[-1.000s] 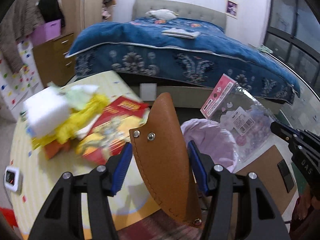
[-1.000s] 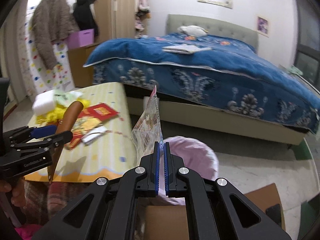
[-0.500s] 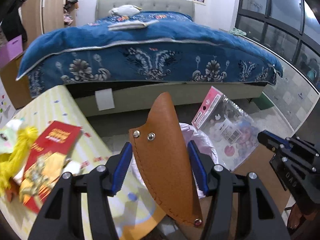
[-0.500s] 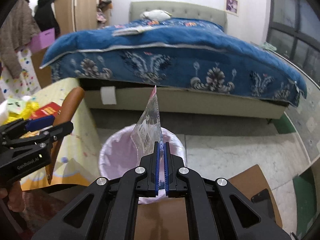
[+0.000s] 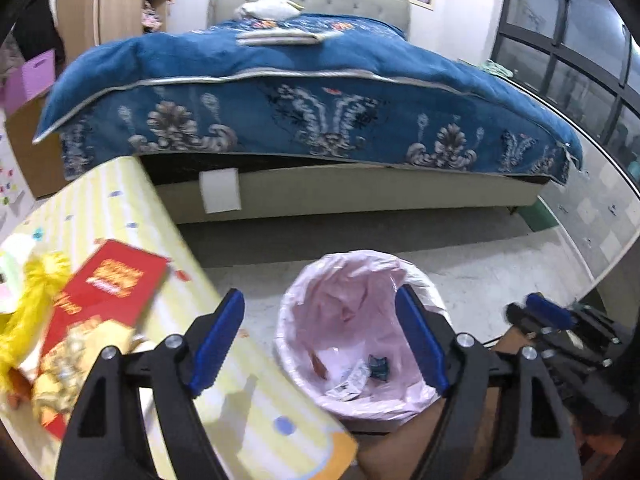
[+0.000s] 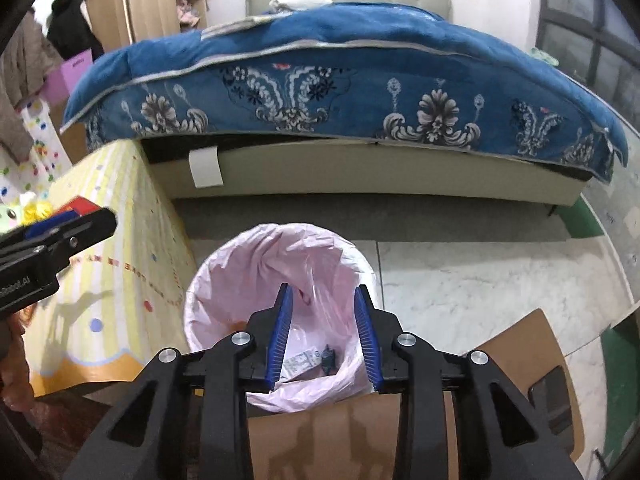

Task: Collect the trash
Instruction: 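Carry the sheath and bag to the bin and release both into it, then move both tools back over the table toward the white foam block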

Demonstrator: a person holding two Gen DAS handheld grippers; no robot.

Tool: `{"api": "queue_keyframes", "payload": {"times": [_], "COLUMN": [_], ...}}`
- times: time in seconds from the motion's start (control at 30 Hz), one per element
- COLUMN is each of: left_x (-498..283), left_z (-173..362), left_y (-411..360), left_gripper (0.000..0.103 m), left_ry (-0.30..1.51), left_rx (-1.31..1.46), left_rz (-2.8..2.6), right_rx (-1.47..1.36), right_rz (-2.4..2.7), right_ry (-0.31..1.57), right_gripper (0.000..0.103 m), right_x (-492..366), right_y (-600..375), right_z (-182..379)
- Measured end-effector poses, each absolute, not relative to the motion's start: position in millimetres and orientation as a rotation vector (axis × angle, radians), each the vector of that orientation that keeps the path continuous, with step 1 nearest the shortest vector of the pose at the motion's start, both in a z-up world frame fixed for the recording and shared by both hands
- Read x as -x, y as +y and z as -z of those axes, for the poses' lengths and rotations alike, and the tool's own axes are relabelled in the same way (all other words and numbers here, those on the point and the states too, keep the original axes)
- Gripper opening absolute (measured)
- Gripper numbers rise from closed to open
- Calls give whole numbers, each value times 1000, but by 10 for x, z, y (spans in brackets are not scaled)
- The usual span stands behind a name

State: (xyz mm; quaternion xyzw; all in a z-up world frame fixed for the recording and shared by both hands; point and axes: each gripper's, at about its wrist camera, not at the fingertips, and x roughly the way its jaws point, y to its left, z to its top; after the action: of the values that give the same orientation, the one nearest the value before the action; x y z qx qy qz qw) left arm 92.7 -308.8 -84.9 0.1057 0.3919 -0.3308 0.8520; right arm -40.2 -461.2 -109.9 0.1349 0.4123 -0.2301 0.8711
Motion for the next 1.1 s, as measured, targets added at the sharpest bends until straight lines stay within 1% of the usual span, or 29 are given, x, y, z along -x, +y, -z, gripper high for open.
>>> {"api": "queue_keyframes", "payload": {"times": [0.2,0.5,0.8,0.9,1.0,1.07,1.1], "left_x": [-733,-377,-233,-203,-201,-206,-209], "left_z": [685,323,63,27,0,-5,-4], "left_y": [-2703,-1977,-1253,-971,-686,-547,-480], "left_gripper": [76,76,76,80,80,80,80], "left_ry": [805,764,773,771,785,796,800], "left_rx": [-226,-221,-171,-149,-134,-128,-117], "left_rz": [635,516,394,330,270,236,218], "right_rx": [-306,-186,-128,-110,-108,-101,-96], "right_rz": [369,205,58,31,-18,-42,-55], "right_ry": [786,774,700,709,729,737,740], "right_gripper": [33,35,35,35,41,52,56], "right_x": [565,465,377,325,264,216,195], "right_y": [-4342,-3594,-2945,-2777,-2627,-2523,-2472], "right_z": [741,323,-55,-90,-76,-54,-38]}}
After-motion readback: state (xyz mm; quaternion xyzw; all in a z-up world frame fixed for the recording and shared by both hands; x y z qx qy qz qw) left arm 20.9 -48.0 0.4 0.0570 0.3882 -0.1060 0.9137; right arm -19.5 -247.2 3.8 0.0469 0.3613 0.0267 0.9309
